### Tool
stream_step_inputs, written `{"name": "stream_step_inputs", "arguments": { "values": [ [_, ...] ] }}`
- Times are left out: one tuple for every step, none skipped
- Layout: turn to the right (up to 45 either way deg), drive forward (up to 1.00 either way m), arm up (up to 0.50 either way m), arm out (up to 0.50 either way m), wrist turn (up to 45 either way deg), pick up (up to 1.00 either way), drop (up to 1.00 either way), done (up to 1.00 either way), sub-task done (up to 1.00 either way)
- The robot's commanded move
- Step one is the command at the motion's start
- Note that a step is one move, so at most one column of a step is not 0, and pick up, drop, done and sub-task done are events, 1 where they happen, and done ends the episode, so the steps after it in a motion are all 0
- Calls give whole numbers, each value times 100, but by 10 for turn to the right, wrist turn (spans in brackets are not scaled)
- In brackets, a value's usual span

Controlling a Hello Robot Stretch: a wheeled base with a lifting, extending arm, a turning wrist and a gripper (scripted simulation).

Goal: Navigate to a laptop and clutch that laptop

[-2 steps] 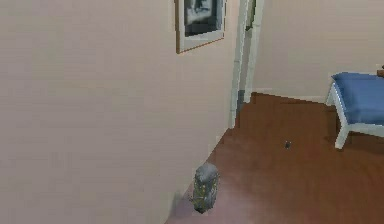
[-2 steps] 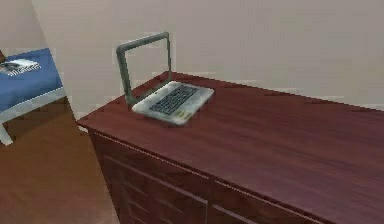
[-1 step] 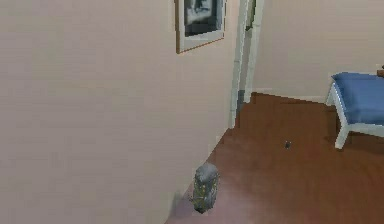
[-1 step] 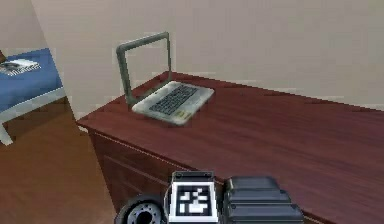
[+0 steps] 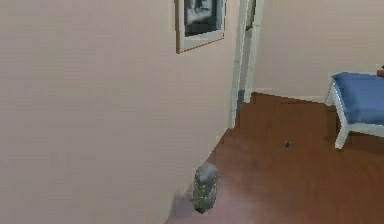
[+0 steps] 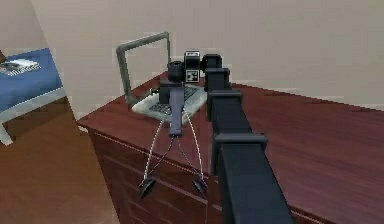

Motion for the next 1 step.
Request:
{"name": "stream_step_inputs", "arguments": {
  "values": [
    [0,0,0,0,450,0,0,0,0]
  ]
}}
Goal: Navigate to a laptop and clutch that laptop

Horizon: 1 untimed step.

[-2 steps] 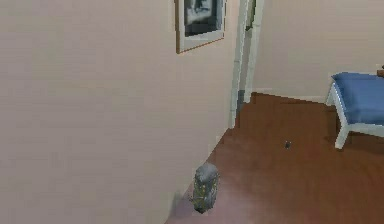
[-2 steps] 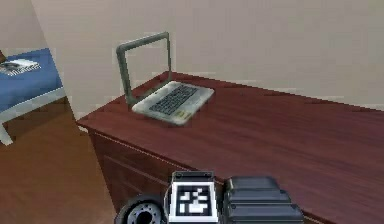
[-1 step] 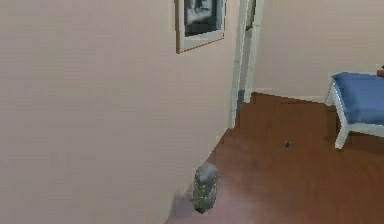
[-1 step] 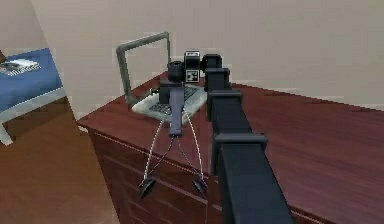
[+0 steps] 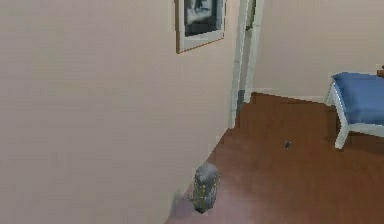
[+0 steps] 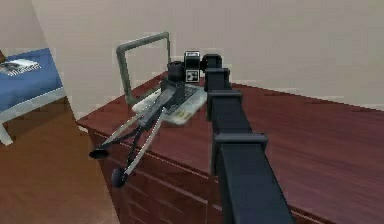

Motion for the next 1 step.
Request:
{"name": "stream_step_inputs", "arguments": {
  "values": [
    [0,0,0,0,450,0,0,0,0]
  ]
}}
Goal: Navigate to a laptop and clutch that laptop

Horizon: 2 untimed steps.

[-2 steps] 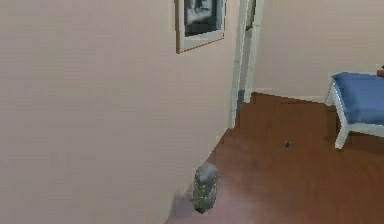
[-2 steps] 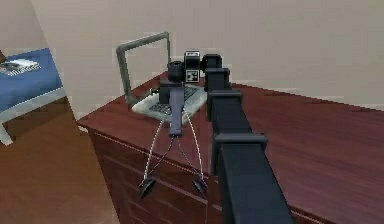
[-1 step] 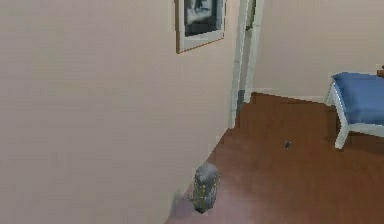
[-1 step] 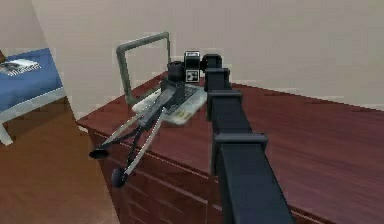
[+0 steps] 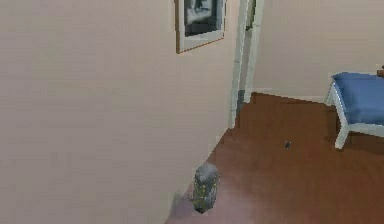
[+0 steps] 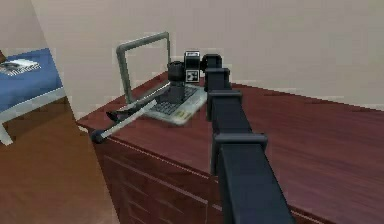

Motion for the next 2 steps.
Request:
{"name": "stream_step_inputs", "arguments": {
  "values": [
    [0,0,0,0,450,0,0,0,0],
    [0,0,0,0,390,0,0,0,0]
  ]
}}
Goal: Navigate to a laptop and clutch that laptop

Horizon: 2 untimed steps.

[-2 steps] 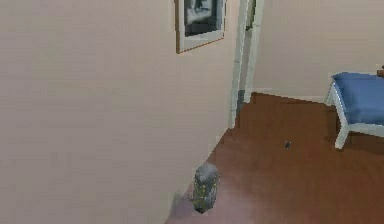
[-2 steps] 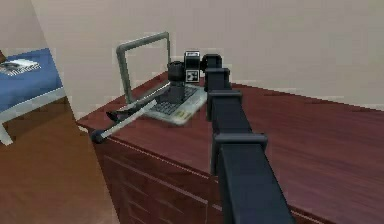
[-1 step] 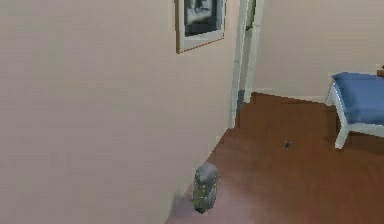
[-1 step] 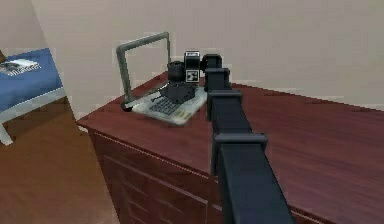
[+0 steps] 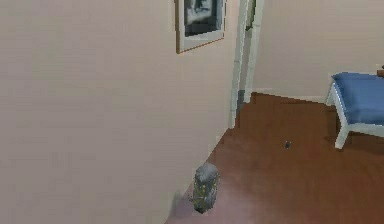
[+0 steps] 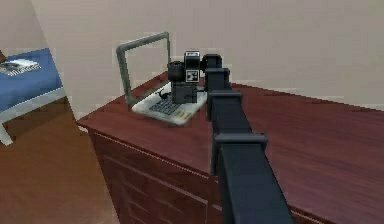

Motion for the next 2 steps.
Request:
{"name": "stream_step_inputs", "arguments": {
  "values": [
    [0,0,-10,0,0,0,0,0,0],
    [0,0,0,0,0,100,0,0,0]
  ]
}}
